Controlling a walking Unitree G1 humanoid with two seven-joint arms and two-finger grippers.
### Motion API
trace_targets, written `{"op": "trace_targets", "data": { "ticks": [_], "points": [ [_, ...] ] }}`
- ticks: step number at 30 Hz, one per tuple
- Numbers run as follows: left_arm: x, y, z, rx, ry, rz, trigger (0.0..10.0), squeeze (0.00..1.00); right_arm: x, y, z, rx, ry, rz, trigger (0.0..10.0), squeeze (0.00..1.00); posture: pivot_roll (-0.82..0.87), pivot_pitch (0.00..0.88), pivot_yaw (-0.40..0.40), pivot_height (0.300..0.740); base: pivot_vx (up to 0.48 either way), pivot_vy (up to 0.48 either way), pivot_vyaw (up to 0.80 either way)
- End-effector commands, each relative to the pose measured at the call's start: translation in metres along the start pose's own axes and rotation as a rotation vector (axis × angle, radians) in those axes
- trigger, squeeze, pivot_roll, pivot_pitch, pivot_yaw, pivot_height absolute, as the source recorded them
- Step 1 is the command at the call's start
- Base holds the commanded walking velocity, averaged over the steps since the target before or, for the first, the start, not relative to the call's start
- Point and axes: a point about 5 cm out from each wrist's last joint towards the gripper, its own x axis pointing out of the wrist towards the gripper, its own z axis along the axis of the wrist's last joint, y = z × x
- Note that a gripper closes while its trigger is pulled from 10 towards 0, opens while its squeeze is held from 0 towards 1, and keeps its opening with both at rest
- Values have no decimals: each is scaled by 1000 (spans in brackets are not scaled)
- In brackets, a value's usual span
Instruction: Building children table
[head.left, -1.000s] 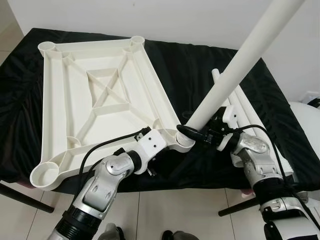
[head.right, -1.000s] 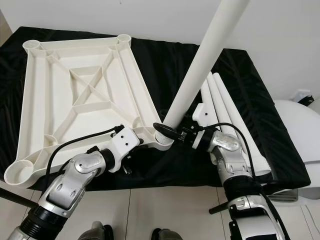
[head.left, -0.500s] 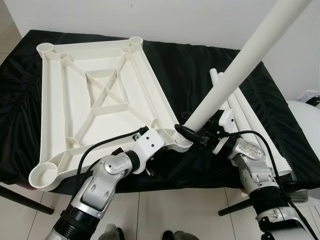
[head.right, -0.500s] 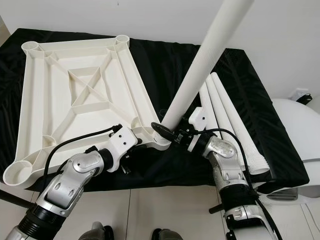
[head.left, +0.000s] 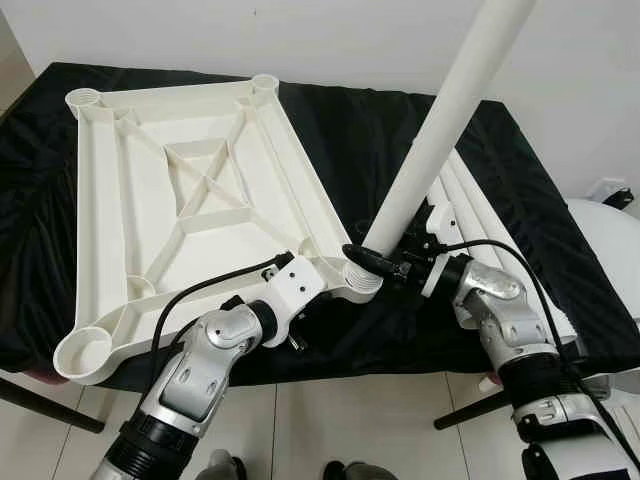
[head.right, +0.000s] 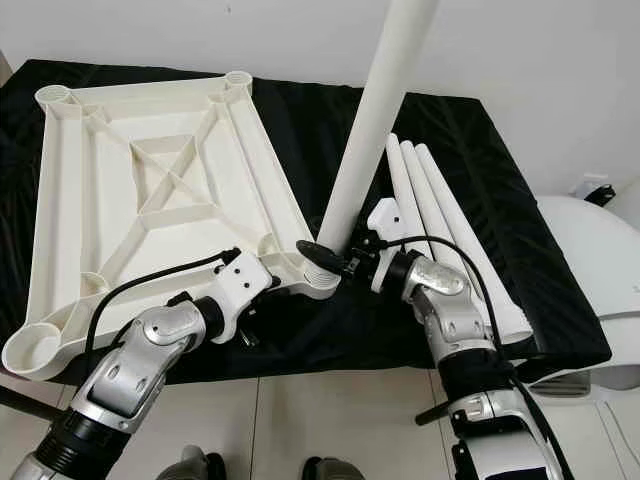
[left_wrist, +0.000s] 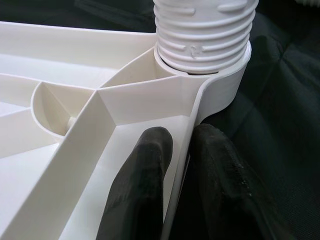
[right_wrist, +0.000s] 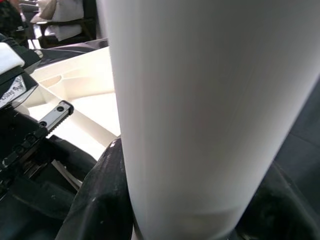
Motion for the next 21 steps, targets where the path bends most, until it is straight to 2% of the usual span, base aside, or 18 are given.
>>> {"op": "trace_targets", "data": {
  "ticks": [1,11,16,21],
  "points": [
    [-1,-1,2,1,-9,17,10000,0,-19,9,-51,179,239,-4,10000,0,-33,130,-56,740,0,0,0],
    [-4,0,3,0,-12,27,10000,0,-26,9,-58,140,336,53,10000,0,-28,131,-61,740,0,0,0],
    [-3,0,4,-1,-14,28,10000,0,-21,13,-59,114,334,43,10000,0,-32,131,-58,740,0,0,0],
    [-3,0,6,1,-19,27,10000,0,-13,17,-56,82,282,15,10000,0,-31,130,-56,740,0,0,0]
  ]
}}
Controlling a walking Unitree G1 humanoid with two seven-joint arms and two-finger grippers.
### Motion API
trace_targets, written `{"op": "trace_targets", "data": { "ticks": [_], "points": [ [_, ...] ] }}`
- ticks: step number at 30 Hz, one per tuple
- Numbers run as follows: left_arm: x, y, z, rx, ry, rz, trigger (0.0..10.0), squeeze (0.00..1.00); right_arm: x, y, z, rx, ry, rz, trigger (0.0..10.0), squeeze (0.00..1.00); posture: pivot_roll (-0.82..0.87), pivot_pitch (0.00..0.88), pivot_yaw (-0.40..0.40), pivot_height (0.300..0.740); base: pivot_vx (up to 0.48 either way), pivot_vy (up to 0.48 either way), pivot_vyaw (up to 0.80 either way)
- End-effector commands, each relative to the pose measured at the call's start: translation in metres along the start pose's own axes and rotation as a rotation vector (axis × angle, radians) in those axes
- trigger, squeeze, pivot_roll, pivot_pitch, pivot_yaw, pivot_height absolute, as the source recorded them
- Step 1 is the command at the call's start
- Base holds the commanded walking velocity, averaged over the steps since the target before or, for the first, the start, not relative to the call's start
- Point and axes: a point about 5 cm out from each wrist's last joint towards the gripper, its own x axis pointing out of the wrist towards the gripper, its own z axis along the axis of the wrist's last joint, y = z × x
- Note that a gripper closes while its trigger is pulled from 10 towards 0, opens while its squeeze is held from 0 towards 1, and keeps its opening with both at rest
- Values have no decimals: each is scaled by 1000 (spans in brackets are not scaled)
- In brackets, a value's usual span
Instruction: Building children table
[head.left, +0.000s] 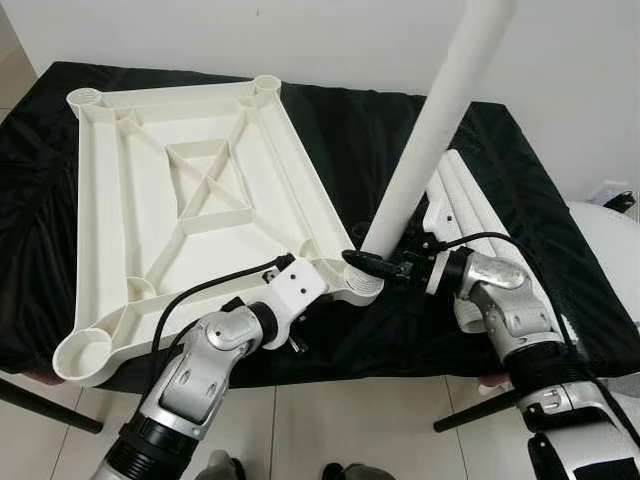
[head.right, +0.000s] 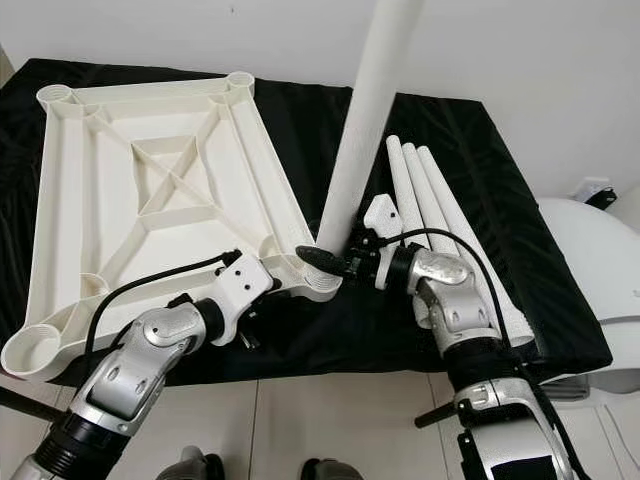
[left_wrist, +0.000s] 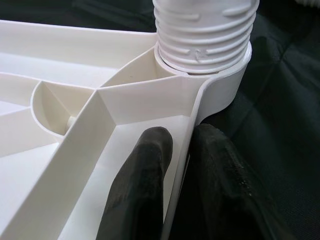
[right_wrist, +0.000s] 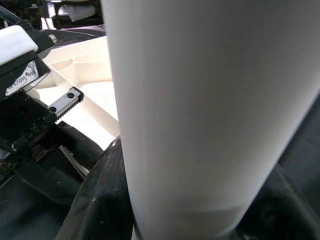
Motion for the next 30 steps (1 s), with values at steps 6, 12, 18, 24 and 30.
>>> {"op": "trace_targets", "data": {
  "ticks": [6,12,18,24,30],
  "points": [
    [-3,1,6,7,-26,32,10000,0,-9,23,-55,140,193,-97,10000,0,-32,127,-60,740,0,0,0],
    [-3,1,6,4,-27,36,10000,0,-10,25,-57,157,172,-150,10000,0,-35,127,-60,740,0,0,0],
    [-2,1,7,1,-29,33,10000,0,-10,26,-57,162,154,-200,10000,0,-41,125,-62,740,0,0,0],
    [-1,0,7,-2,-32,32,10000,0,-9,29,-56,165,141,-224,10000,0,-43,122,-65,740,0,0,0],
    [-1,-1,8,-4,-34,32,10000,0,-8,32,-56,170,134,-237,10000,0,-41,120,-68,740,0,0,0]
  ]
}}
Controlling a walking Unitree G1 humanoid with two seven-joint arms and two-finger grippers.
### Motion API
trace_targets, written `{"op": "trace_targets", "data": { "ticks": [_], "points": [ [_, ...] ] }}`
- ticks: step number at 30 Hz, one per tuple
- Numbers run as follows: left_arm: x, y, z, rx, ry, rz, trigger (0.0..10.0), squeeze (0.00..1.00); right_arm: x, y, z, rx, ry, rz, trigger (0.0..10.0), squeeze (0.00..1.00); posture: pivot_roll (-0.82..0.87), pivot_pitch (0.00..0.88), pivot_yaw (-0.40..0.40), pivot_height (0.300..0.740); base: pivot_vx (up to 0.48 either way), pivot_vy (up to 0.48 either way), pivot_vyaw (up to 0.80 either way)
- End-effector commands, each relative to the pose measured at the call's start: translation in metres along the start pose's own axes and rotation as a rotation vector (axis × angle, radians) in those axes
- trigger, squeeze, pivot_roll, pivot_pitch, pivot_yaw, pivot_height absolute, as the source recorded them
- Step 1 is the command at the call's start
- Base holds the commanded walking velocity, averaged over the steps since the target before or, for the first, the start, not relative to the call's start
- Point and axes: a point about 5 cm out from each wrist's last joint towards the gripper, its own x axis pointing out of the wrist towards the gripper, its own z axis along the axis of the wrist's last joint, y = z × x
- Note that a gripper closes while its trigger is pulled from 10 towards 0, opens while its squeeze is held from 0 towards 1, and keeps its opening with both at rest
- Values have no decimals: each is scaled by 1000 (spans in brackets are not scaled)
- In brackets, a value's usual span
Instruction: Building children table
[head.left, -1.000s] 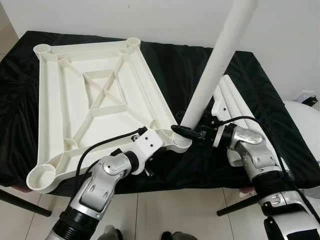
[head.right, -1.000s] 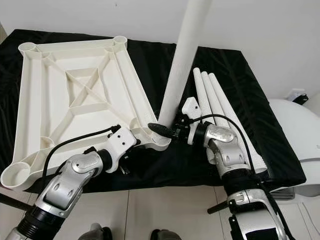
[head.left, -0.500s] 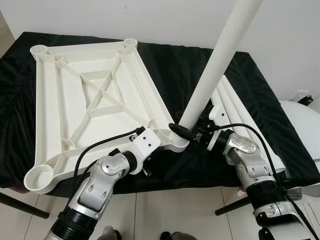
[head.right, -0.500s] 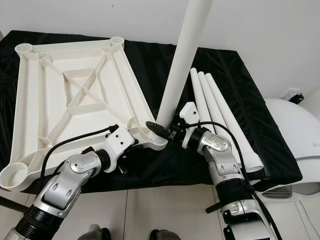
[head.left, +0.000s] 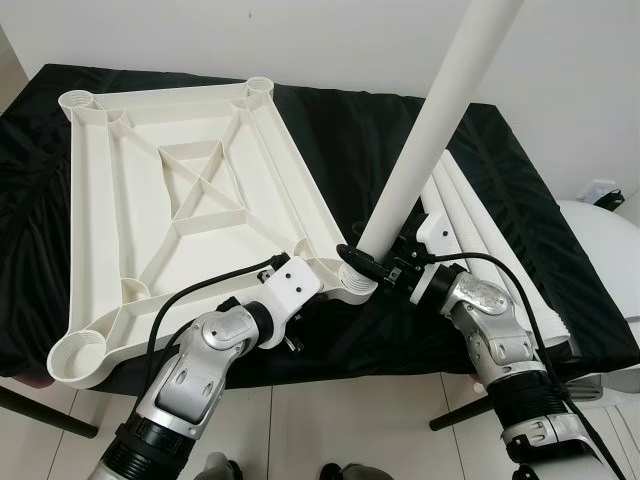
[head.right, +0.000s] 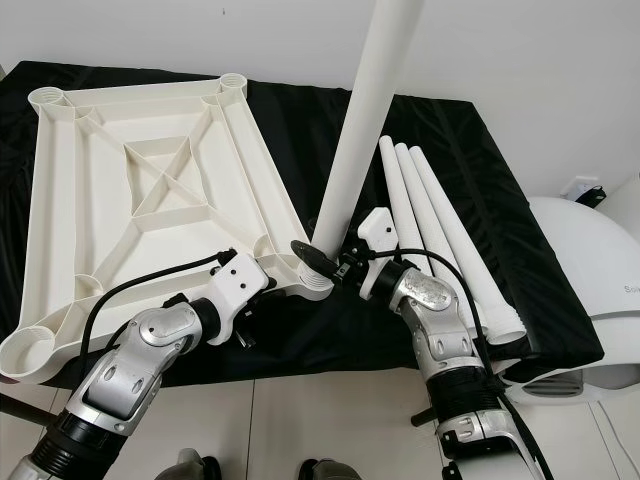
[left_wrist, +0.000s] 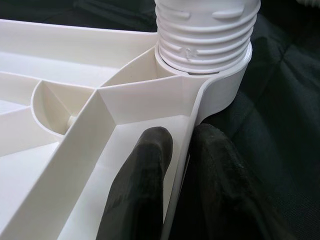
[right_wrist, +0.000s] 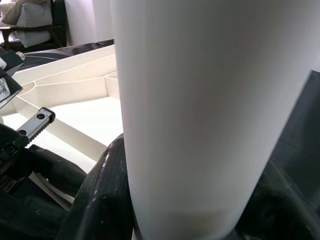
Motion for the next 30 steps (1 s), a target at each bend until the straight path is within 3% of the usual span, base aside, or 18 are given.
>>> {"op": "trace_targets", "data": {
  "ticks": [1,30],
  "points": [
    [0,-3,9,5,-41,25,10000,0,-18,12,-49,114,230,-52,10000,0,-40,119,-69,740,0,0,0],
    [1,-6,11,-1,-49,17,10000,0,-12,21,-43,129,166,-219,10000,0,-47,122,-70,740,0,0,0]
  ]
}}
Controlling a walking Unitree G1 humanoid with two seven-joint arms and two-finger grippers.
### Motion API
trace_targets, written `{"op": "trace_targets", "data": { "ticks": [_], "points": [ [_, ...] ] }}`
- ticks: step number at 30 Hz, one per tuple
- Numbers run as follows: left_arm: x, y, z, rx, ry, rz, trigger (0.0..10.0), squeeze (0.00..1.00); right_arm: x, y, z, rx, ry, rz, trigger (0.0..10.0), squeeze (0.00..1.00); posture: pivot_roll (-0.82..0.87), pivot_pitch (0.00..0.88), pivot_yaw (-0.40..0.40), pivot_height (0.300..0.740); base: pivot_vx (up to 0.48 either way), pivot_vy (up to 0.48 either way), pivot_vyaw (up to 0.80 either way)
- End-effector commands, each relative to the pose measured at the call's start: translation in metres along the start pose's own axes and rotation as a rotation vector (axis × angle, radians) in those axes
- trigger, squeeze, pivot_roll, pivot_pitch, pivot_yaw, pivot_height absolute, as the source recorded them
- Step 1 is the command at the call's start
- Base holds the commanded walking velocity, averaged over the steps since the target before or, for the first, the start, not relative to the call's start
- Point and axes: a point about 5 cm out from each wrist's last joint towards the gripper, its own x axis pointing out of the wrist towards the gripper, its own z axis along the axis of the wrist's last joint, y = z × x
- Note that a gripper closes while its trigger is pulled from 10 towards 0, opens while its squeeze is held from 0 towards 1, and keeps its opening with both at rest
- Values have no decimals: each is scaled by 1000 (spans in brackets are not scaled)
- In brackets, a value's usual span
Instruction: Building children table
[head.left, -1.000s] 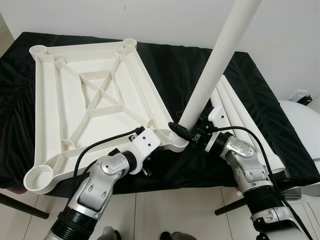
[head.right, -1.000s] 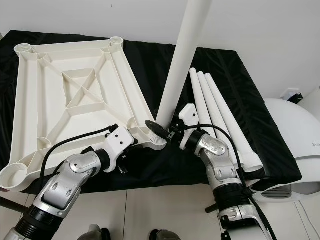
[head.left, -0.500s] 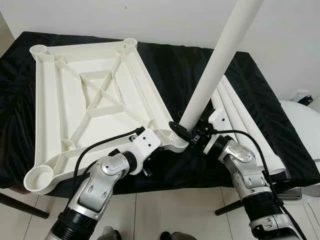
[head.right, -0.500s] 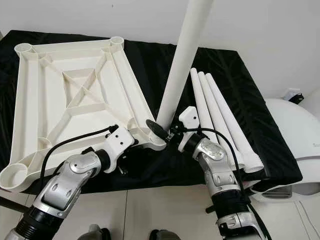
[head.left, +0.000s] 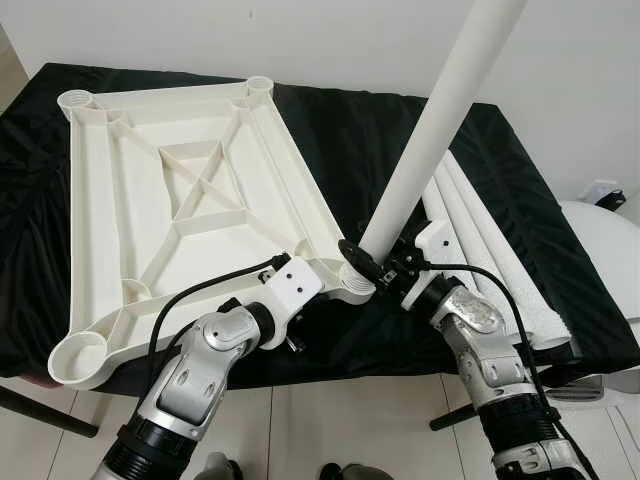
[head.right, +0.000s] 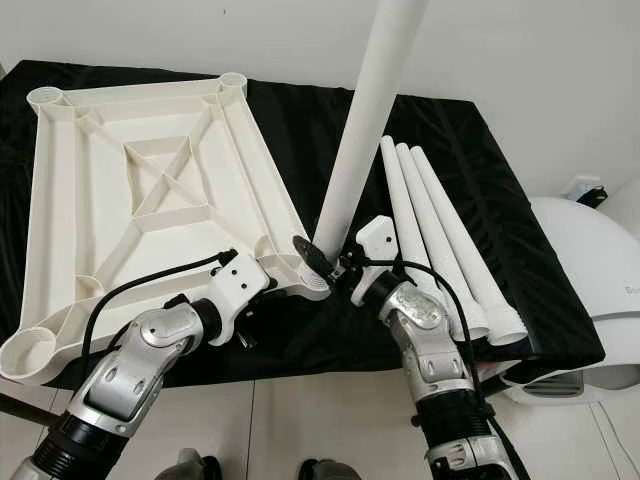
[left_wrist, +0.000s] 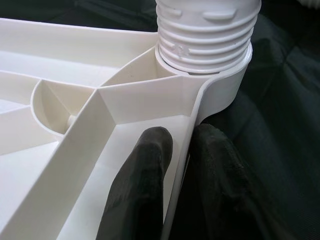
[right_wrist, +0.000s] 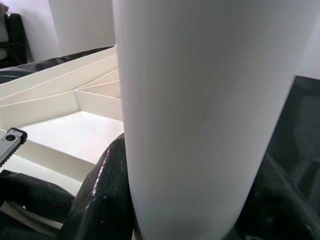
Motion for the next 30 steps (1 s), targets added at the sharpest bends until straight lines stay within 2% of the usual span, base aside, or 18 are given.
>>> {"op": "trace_targets", "data": {
  "ticks": [1,18,30],
  "points": [
    [1,-4,10,8,-47,18,10000,0,-16,6,-43,88,224,-51,10000,0,-47,122,-70,740,0,0,0],
    [1,-5,11,2,-49,19,10000,0,-11,17,-41,94,205,-97,10000,0,-51,130,-75,740,0,0,0],
    [2,-7,12,-4,-51,14,10000,0,-9,16,-41,108,193,-210,10000,0,-49,132,-75,740,0,0,0]
  ]
}}
